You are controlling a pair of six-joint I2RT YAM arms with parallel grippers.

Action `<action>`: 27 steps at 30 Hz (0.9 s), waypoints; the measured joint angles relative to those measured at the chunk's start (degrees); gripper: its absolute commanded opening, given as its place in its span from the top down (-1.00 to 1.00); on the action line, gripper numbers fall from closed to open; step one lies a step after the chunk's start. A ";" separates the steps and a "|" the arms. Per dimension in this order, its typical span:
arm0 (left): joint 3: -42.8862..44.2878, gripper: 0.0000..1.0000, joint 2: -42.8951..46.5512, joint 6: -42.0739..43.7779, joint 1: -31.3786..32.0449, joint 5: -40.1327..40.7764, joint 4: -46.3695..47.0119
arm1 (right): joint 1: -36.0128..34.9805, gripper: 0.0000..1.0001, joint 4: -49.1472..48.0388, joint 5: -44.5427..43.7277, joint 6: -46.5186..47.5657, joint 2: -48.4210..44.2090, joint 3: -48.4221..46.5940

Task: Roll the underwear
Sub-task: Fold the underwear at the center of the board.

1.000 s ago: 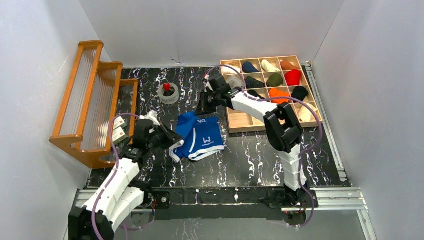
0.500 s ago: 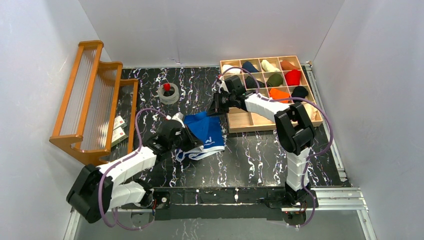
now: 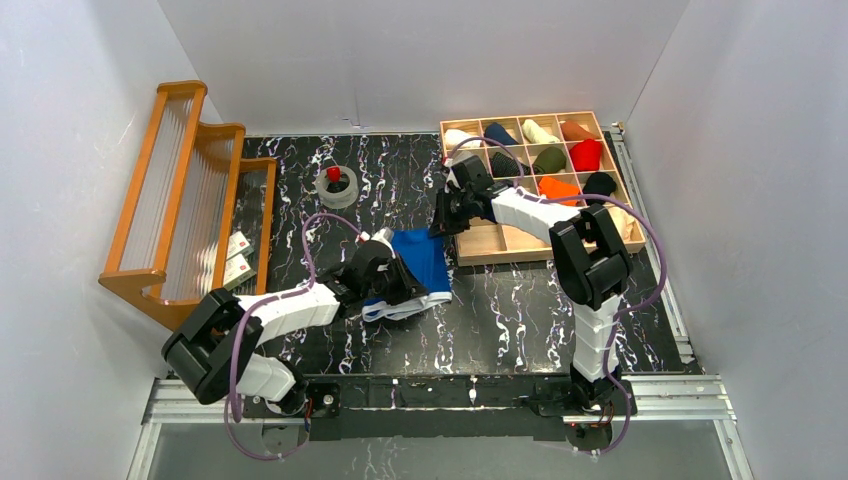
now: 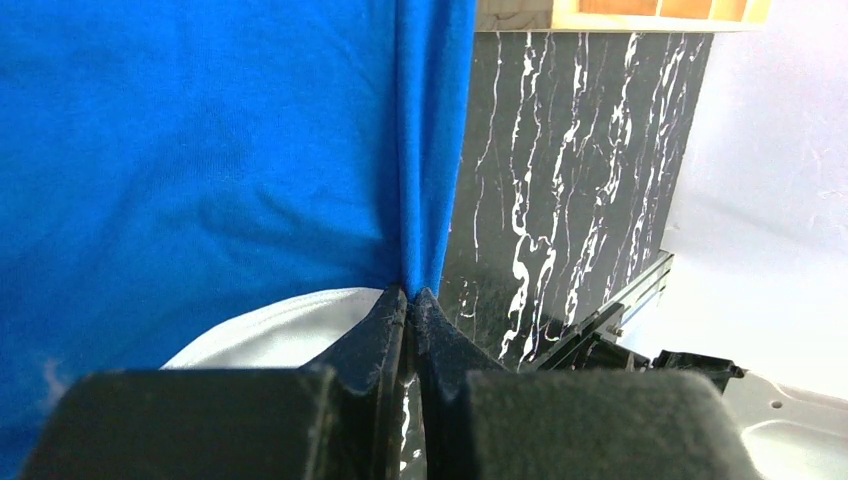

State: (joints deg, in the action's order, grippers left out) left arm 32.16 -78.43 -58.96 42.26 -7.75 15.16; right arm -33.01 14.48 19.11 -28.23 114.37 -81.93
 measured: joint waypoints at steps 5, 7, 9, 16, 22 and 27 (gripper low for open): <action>-0.04 0.41 -0.11 0.39 0.22 -0.39 1.99 | -0.02 0.36 3.78 -4.92 2.12 0.00 -0.31; -0.04 0.18 -0.20 0.98 0.24 -1.55 3.02 | -0.02 0.30 6.19 -6.69 3.10 0.33 -1.66; -0.04 0.14 -0.57 1.20 0.26 -3.15 4.52 | 0.00 0.19 6.54 -7.50 4.04 0.37 -2.40; 0.00 -0.32 4.92 4.02 0.31 -0.55 -3.58 | 0.00 -0.04 7.54 -6.32 6.19 0.35 -3.96; 2.51 -0.72 18.08 7.58 0.07 12.33 -20.13 | -0.04 -0.16 6.75 -3.91 5.22 -1.51 -0.20; 3.17 -0.82 20.94 8.94 -1.92 19.41 -29.40 | -0.44 -0.16 6.69 -1.77 4.20 -4.20 3.78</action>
State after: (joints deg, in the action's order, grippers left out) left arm 35.33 -57.49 -50.02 40.34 11.66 -14.24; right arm -33.45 21.17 17.34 -24.03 110.17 -78.15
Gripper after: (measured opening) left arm 0.883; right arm 0.582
